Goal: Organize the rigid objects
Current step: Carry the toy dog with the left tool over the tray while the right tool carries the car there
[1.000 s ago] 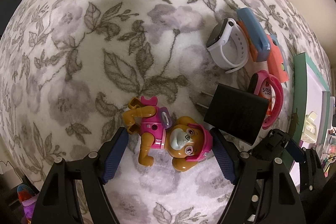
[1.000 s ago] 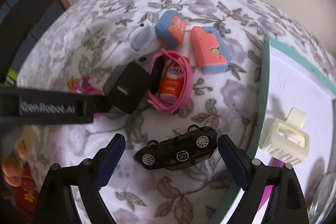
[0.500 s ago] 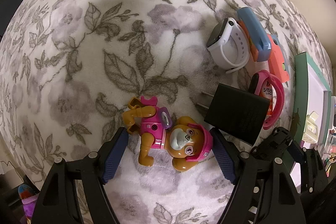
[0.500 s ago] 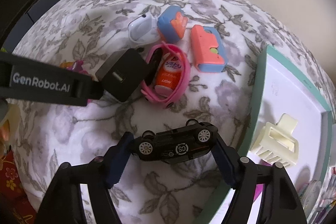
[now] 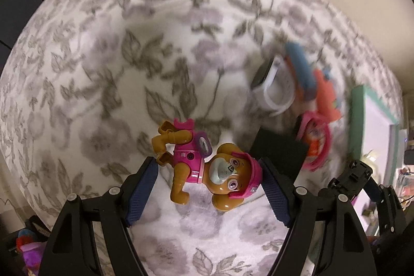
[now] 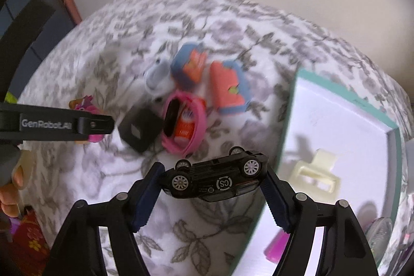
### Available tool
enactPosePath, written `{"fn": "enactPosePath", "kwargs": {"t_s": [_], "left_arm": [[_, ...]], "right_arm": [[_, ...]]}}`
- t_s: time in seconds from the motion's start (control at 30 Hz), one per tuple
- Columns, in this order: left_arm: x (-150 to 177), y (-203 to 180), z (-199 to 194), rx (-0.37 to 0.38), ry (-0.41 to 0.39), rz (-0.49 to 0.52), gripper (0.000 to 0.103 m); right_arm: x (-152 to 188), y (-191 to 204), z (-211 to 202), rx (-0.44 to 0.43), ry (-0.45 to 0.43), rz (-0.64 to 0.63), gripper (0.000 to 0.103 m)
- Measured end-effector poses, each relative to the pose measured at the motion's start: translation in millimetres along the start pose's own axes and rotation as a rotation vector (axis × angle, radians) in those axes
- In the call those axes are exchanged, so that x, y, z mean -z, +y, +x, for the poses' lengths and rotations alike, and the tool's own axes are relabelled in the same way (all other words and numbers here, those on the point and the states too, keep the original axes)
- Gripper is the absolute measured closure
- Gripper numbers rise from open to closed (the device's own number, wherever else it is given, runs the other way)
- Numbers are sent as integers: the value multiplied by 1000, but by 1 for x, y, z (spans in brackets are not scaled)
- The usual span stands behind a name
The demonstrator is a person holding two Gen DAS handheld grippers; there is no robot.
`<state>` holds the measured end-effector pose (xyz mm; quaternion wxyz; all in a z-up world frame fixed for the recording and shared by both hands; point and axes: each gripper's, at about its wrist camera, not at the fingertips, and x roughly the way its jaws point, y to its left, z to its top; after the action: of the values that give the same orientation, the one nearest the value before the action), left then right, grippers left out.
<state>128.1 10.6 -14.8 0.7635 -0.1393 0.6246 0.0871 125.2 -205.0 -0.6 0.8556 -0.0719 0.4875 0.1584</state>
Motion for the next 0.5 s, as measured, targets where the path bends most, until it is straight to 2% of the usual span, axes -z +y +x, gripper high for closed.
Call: {"fn": "enactPosePath", "kwargs": {"t_s": [0.3, 0.5], "left_arm": [[-5, 1, -52, 25, -129, 1, 23], [-14, -17, -70, 55, -171, 30, 23]], "right_arm": [[-13, -23, -45, 36, -103, 88, 26], [-15, -56, -65, 113, -107, 186, 26]]}}
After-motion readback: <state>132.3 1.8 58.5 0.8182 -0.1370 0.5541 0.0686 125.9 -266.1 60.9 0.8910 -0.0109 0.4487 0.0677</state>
